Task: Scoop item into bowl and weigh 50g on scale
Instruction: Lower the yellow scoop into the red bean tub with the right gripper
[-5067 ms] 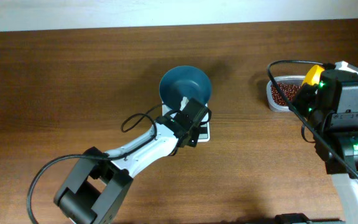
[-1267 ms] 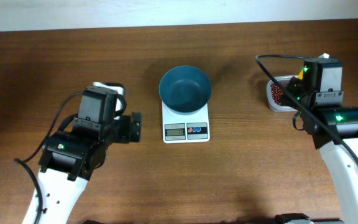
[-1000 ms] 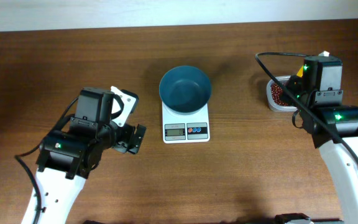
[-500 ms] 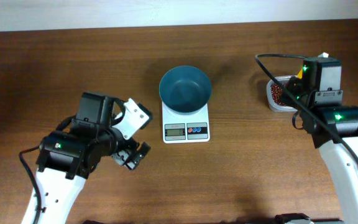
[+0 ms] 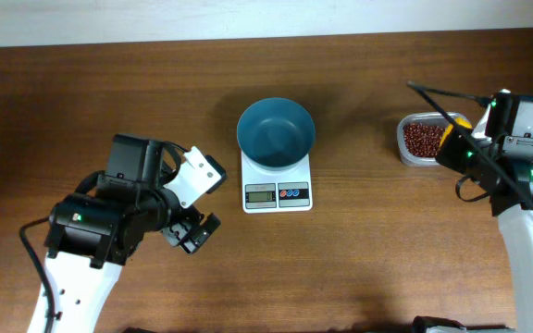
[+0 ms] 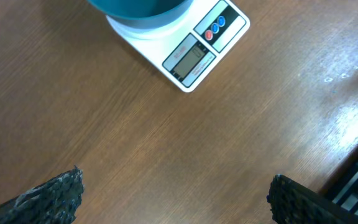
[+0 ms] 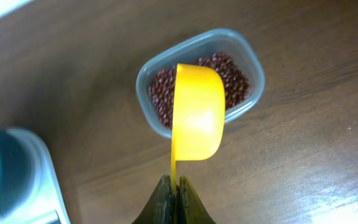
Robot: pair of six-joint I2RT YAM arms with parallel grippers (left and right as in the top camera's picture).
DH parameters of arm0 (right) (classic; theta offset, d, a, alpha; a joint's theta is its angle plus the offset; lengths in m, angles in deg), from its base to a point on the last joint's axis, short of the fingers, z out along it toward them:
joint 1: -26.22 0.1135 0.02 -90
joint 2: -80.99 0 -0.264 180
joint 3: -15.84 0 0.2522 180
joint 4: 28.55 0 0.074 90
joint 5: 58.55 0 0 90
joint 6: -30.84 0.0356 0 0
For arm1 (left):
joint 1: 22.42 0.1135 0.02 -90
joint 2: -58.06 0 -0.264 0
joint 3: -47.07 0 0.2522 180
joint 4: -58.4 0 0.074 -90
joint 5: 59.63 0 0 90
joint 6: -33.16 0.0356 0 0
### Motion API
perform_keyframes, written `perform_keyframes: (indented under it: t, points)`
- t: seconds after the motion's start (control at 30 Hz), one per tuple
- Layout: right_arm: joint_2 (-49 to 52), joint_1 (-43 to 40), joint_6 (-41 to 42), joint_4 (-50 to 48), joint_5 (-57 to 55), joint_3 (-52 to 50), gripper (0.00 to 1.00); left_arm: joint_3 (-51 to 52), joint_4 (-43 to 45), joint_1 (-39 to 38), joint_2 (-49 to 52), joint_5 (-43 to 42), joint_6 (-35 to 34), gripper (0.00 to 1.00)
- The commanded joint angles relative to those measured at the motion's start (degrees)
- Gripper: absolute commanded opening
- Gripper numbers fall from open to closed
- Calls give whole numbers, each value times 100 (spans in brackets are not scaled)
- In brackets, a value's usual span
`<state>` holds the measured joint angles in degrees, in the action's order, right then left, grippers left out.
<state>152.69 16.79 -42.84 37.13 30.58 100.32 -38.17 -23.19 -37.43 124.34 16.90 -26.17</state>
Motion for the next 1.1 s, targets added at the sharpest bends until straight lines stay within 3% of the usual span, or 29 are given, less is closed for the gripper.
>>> perform_keyframes:
  t: [0.0, 0.37, 0.5, 0.73, 0.87, 1.07]
  points:
    - [9, -39, -717, 74, 284, 136, 4, -111, 2, 55, 39, 37, 109, 99]
    - [98, -144, -2090, 105, 378, 153, 4, -109, 0, 55, 39, 37, 109, 99]
    - [422, -643, -2293, 396, 1095, 393, 4, -109, 0, 55, 39, 39, 109, 99]
    - [1714, -826, -2297, 2524, 1045, 2334, 4, -109, 0, 55, 39, 37, 109, 99]
    - [2129, -820, -2295, 2865, 638, 3298, 4, -109, 0, 55, 39, 39, 109, 99]
    - [2586, -765, -2297, 2785, 76, 3418, 4, -109, 0, 55, 39, 37, 109, 99]
